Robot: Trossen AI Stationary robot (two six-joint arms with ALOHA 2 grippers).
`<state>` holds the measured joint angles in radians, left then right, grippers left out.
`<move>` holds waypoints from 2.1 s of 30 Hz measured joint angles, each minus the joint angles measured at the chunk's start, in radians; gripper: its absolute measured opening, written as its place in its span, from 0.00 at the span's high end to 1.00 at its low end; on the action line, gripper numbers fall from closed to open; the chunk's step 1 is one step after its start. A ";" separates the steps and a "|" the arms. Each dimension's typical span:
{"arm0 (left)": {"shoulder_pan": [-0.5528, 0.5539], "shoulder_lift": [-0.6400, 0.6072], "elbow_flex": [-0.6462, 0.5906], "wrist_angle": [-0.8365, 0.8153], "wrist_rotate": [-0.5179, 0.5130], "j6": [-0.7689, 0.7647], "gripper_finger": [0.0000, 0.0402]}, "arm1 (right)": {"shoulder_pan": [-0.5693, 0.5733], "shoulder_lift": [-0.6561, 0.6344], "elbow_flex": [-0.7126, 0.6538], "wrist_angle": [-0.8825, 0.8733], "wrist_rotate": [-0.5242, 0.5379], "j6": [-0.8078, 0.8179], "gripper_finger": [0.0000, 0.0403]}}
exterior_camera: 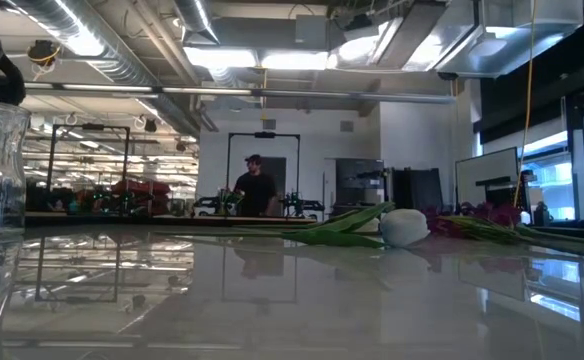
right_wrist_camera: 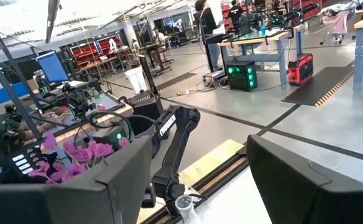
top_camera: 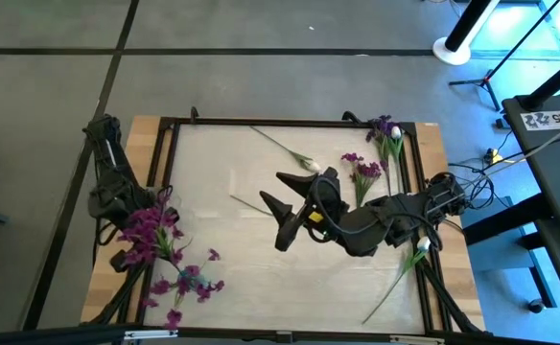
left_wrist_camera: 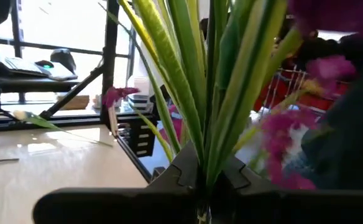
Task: Sort flowers into vase by color
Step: Put the bottom light purple flowers into the blue vase
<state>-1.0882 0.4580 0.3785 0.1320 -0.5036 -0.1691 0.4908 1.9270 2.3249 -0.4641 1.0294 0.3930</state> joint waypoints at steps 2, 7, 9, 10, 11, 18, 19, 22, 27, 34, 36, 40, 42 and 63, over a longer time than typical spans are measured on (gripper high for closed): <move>0.000 0.000 -0.013 0.002 -0.010 -0.001 0.98 | 0.000 0.000 0.000 -0.001 0.000 0.001 0.34; 0.000 -0.001 -0.040 0.003 -0.032 -0.023 0.98 | 0.000 0.000 0.000 -0.001 0.000 0.002 0.34; 0.000 -0.001 -0.050 0.006 -0.039 -0.031 0.98 | 0.000 0.000 0.000 -0.002 0.000 0.002 0.34; 0.000 -0.001 -0.055 0.007 -0.041 -0.032 0.98 | 0.000 0.000 0.000 -0.002 0.000 0.002 0.34; 0.000 -0.001 -0.058 0.003 -0.046 -0.034 0.98 | 0.000 0.000 0.000 -0.002 0.000 0.002 0.34; 0.001 0.005 -0.068 -0.004 -0.141 -0.002 0.98 | 0.000 0.000 0.000 -0.009 0.000 -0.004 0.34; 0.001 0.006 -0.068 -0.004 -0.157 0.009 0.98 | 0.000 0.000 0.000 -0.009 -0.001 -0.004 0.34; 0.007 0.007 -0.068 -0.004 -0.195 0.023 0.98 | 0.000 0.000 0.000 -0.010 -0.001 -0.004 0.34; 0.053 0.027 -0.068 0.002 -0.199 0.024 0.98 | 0.000 0.000 0.000 -0.011 -0.009 -0.023 0.34; 0.142 0.104 -0.068 0.016 -0.199 0.023 0.98 | 0.000 -0.001 0.000 -0.020 -0.009 -0.035 0.34; 0.166 0.122 -0.068 0.022 -0.199 0.022 0.98 | 0.000 -0.001 0.000 -0.028 -0.010 -0.034 0.34; 0.212 0.157 -0.068 0.037 -0.198 0.022 0.98 | 0.000 -0.001 0.000 -0.038 -0.018 -0.033 0.34; 0.237 0.177 -0.068 0.051 -0.191 0.022 0.98 | 0.000 -0.001 0.000 -0.040 -0.019 -0.033 0.34; 0.278 0.272 -0.299 0.537 -0.179 -0.039 0.98 | 0.000 -0.001 0.000 -0.064 -0.020 -0.031 0.34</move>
<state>-0.8097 0.7296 0.0798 0.6690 -0.6824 -0.2082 0.4904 1.9259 2.3249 -0.5276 1.0091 0.3622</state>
